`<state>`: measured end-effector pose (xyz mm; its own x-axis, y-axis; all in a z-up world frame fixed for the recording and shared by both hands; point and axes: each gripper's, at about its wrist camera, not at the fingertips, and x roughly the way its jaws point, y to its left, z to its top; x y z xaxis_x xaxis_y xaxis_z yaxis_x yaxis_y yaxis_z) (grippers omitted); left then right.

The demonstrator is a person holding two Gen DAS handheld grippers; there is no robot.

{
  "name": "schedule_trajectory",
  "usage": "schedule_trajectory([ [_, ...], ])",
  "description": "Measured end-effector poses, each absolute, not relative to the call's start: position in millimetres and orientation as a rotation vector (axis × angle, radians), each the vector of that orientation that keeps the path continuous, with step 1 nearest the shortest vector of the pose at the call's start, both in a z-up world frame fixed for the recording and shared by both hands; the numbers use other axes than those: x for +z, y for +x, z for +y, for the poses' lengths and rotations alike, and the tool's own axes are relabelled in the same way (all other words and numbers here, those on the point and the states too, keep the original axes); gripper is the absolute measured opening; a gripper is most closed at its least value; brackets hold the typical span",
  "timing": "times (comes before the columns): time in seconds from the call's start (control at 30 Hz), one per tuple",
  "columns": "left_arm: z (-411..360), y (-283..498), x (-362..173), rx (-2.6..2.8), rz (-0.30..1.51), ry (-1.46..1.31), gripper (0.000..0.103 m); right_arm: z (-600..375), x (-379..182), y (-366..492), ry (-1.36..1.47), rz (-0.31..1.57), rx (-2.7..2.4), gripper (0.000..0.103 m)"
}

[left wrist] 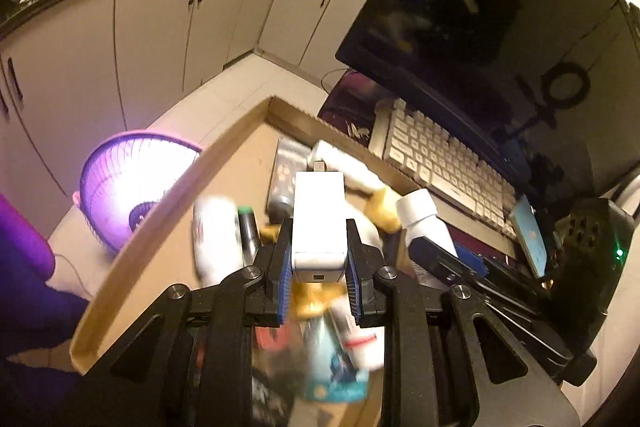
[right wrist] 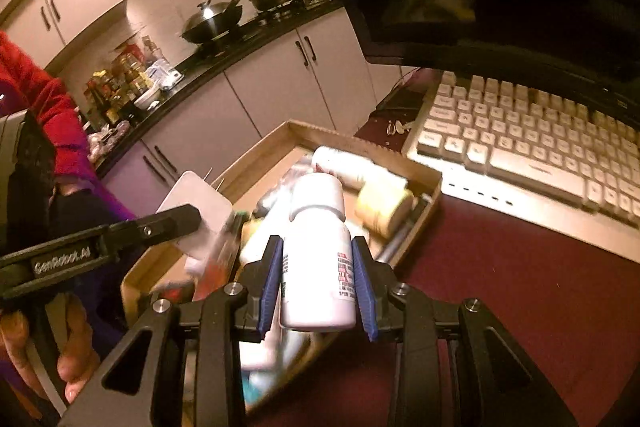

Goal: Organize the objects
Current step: 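Carry the charger with the left gripper while the right carries the white bottle to the tray, then open both grippers to release the charger and white bottle in the tray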

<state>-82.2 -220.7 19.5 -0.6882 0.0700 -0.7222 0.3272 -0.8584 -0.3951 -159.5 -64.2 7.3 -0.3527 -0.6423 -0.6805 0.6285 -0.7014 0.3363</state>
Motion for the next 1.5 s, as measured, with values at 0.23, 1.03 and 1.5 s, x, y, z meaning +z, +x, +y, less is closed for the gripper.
schedule_trajectory([
  [0.23,-230.7,-108.3,2.5,-2.615,0.741,1.244,0.022,-85.8,-7.1,-185.2,1.119,-0.039,-2.106,0.034],
  [1.03,-207.1,-102.7,3.4,-2.55,0.367,1.141,0.033,-79.0,-13.7,-186.3,1.109,-0.092,-2.115,0.035],
  [1.5,-133.6,-22.7,34.8,-2.494,-0.001,0.992,0.066,-12.8,11.9,-96.7,1.014,-0.156,-2.076,0.062],
])
